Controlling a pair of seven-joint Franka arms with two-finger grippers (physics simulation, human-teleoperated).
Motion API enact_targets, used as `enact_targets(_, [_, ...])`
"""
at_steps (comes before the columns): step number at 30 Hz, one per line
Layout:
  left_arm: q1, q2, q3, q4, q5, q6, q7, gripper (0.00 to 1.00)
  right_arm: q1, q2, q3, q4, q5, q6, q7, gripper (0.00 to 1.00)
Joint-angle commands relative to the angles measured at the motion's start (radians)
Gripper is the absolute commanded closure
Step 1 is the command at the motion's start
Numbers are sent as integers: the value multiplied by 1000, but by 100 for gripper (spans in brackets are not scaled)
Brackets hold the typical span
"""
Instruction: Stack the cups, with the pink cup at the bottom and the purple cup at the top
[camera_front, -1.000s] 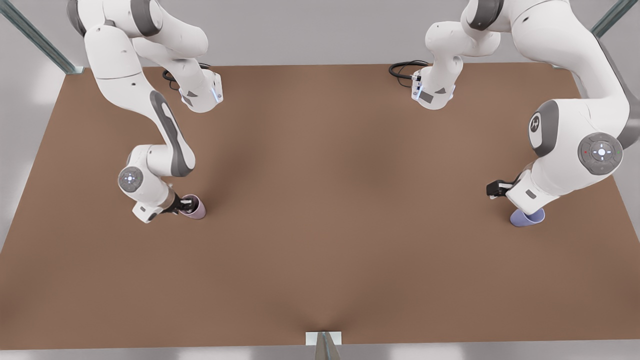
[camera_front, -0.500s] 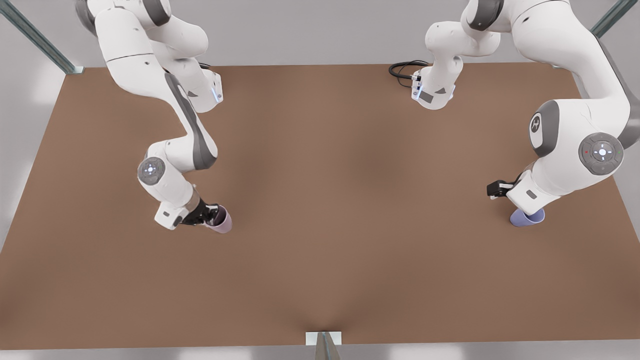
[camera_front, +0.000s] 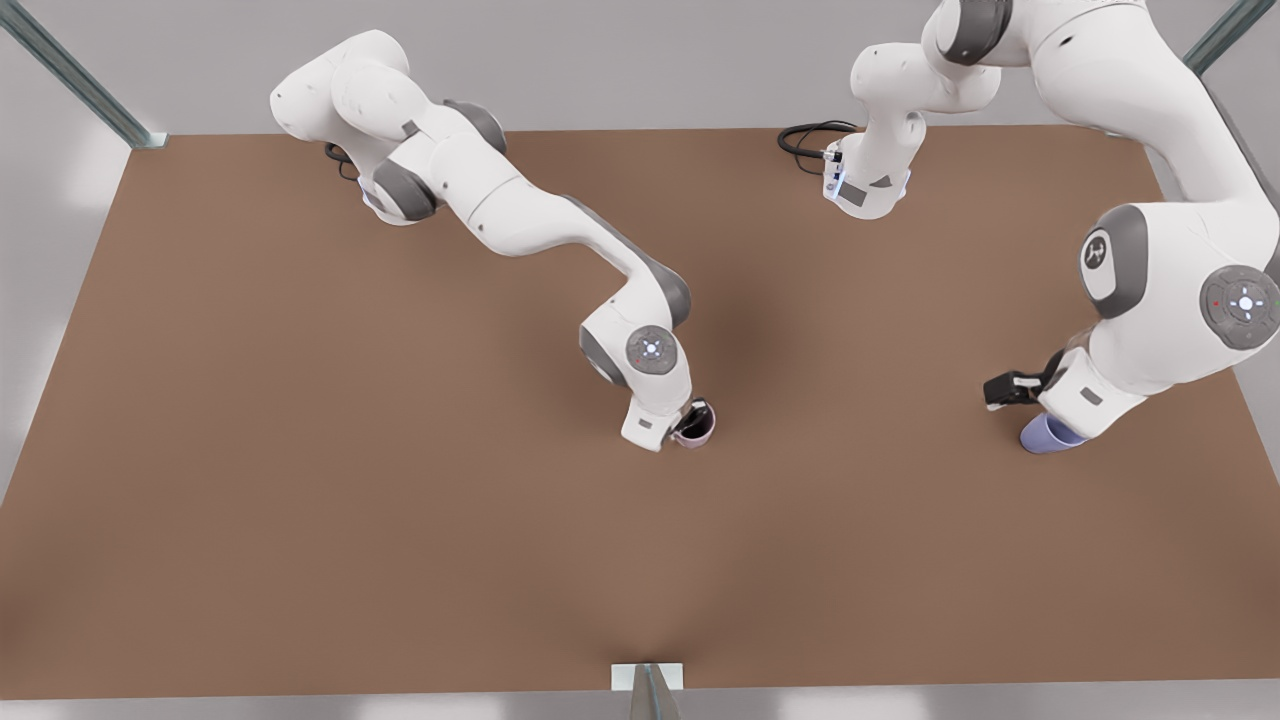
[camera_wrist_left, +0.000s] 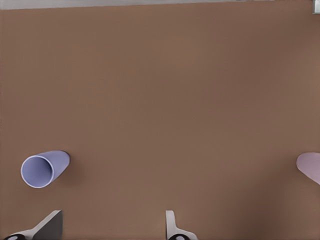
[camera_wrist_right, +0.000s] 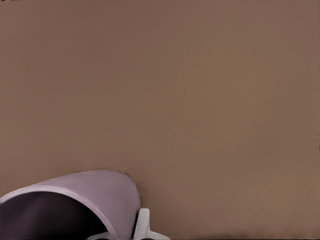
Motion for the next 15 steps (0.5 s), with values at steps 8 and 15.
enact_targets(8, [126,59,51,-27,-5,89,281,0,1,27,4,4,-4,5,587,59])
enact_targets(15, [210,77,119,-268,-16,406,657,0,6,7,2,-6,-3,8,593,37])
